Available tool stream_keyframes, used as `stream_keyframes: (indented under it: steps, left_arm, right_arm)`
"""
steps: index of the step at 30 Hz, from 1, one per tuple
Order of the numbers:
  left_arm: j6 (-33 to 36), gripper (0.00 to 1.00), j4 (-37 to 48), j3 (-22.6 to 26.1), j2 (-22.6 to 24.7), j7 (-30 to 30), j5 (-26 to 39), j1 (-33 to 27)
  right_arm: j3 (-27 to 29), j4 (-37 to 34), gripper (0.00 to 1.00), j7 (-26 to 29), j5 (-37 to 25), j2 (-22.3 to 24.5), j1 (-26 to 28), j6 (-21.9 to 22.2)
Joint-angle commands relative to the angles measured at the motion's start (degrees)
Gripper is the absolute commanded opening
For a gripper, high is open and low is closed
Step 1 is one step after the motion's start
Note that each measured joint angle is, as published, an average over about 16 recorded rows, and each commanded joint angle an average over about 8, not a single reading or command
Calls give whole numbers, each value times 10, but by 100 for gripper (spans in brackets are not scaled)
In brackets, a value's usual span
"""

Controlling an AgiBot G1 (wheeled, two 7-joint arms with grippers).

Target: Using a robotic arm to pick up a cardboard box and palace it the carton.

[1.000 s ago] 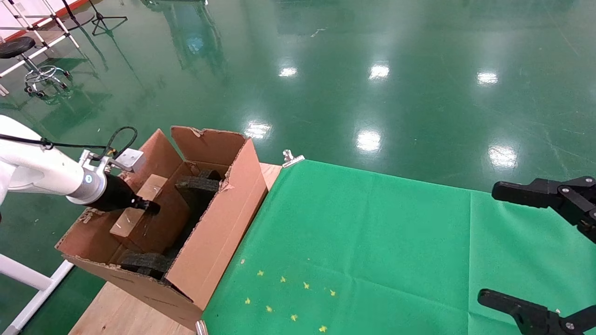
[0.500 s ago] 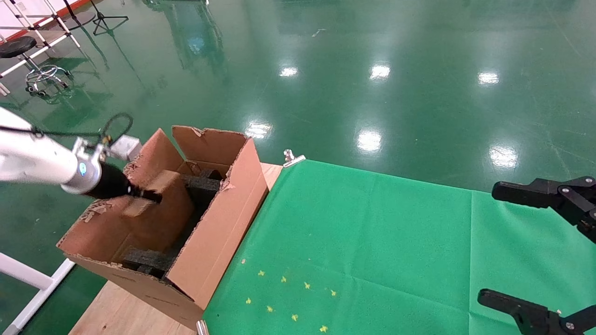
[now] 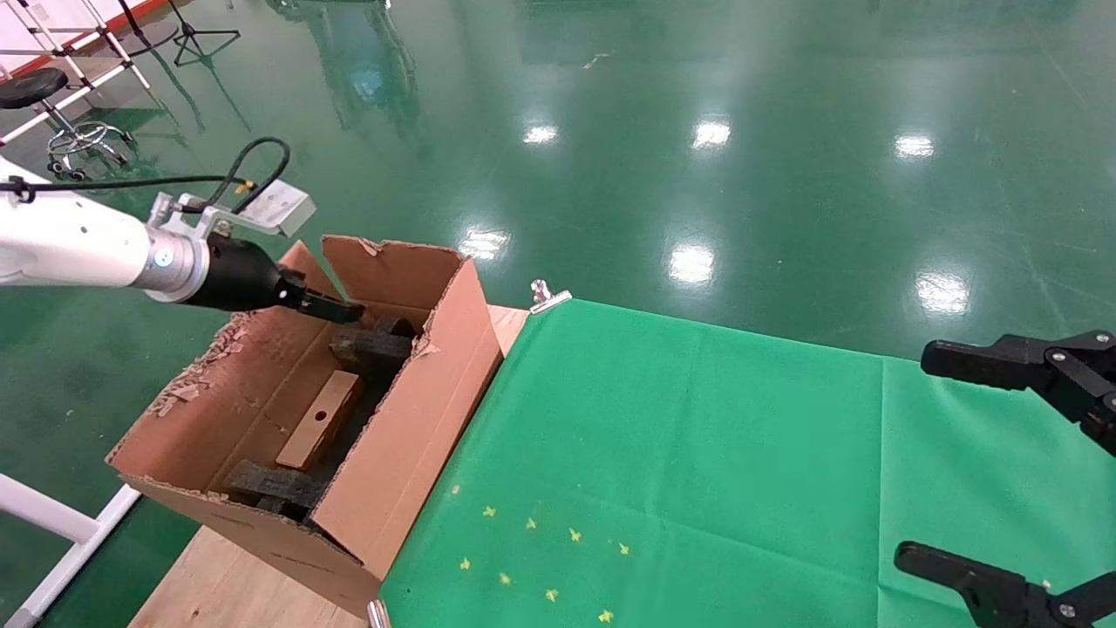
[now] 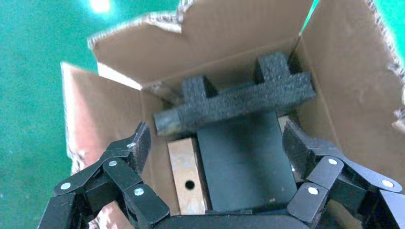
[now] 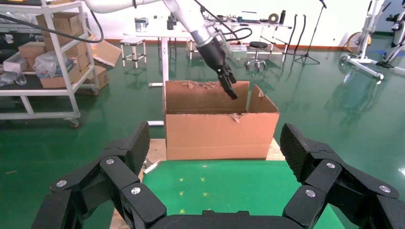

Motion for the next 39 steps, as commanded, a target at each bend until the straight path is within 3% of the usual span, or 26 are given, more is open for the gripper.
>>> stream_keyframes:
  steps: [1,10,39]
  left_arm:
    - [10,100,-27,-2,-8,3,-6,2]
    - [25,100,-55,-20,-13,22,-42,25]
    - [146,100,-271,-180,-46,185,-356,211]
  right_arm:
    - [0,0,100,0,0,0,0,0]
    - [0,0,100,0,0,0,0,0]
    - [0,0,100,0,0,0,0,0]
